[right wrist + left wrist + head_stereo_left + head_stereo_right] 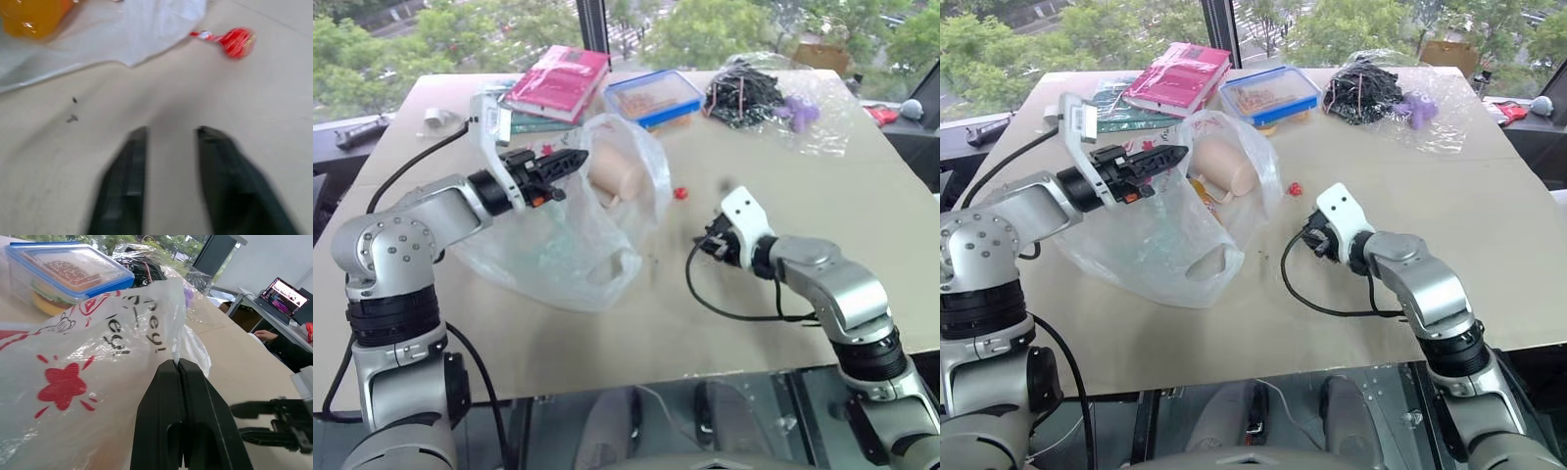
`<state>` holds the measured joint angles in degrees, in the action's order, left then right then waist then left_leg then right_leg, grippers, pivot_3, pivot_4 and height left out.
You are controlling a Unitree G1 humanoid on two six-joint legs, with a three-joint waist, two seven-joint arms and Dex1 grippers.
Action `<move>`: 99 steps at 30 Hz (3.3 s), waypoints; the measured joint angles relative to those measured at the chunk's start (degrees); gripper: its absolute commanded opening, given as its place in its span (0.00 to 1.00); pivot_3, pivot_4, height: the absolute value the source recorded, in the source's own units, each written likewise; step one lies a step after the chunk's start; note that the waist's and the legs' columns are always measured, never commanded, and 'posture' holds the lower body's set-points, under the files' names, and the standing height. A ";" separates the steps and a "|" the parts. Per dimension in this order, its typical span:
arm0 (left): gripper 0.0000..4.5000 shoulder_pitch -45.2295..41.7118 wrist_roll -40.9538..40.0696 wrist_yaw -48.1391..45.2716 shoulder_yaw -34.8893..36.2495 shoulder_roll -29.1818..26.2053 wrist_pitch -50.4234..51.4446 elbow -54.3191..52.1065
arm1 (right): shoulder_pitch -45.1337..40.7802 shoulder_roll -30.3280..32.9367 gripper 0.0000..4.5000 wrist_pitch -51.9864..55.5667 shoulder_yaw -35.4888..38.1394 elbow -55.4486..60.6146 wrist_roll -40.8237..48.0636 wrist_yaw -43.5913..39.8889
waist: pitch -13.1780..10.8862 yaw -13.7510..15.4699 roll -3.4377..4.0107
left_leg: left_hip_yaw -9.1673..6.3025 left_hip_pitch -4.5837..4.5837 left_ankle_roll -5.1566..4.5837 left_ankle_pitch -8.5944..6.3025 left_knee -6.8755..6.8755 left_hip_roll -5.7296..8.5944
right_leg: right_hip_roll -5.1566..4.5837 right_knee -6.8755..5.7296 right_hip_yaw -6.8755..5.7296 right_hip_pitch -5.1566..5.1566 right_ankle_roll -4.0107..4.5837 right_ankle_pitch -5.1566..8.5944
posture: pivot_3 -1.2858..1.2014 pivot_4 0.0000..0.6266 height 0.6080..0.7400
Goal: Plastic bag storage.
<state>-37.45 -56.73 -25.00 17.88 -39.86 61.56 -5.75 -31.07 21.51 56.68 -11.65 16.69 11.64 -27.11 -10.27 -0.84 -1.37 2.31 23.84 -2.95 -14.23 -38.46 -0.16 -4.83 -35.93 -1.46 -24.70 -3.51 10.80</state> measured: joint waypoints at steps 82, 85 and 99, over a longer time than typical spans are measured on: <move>0.00 -3.93 0.86 1.36 1.81 2.35 1.85 0.44 | -1.40 -5.51 0.29 0.91 9.84 7.87 2.08 -5.75 | 0.01 -0.61 0.07 | -0.09 -0.07 0.05 0.02 0.06 -0.03 | -0.01 -0.09 -0.05 0.02 0.02 -0.01 | 0.52 0.24 1.00; 0.00 -4.61 1.45 -0.34 1.68 2.21 1.62 2.03 | -2.54 -7.62 0.29 5.17 8.83 10.89 4.76 -4.36 | 0.00 -0.61 0.07 | -0.08 -0.04 0.04 0.02 0.05 0.00 | -0.03 -0.08 -0.04 0.01 0.02 -0.01 | 0.52 0.24 1.00; 0.00 -3.67 -4.16 -3.47 5.43 -1.50 4.96 -0.90 | -23.03 -20.37 0.29 -16.86 -2.91 -30.93 -0.35 -3.33 | -0.01 -1.48 0.05 | -0.13 0.01 0.05 0.02 0.10 -0.01 | -0.02 0.02 -0.06 -0.04 0.03 -0.01 | 0.52 0.24 1.00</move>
<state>-41.12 -60.89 -28.47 23.31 -41.36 66.52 -6.65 -54.10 1.15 39.83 -14.56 -14.24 11.28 -30.44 -10.28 -2.32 -1.31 2.18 23.85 -2.90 -14.20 -38.35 -0.17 -4.86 -35.92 -1.52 -24.73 -3.48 10.79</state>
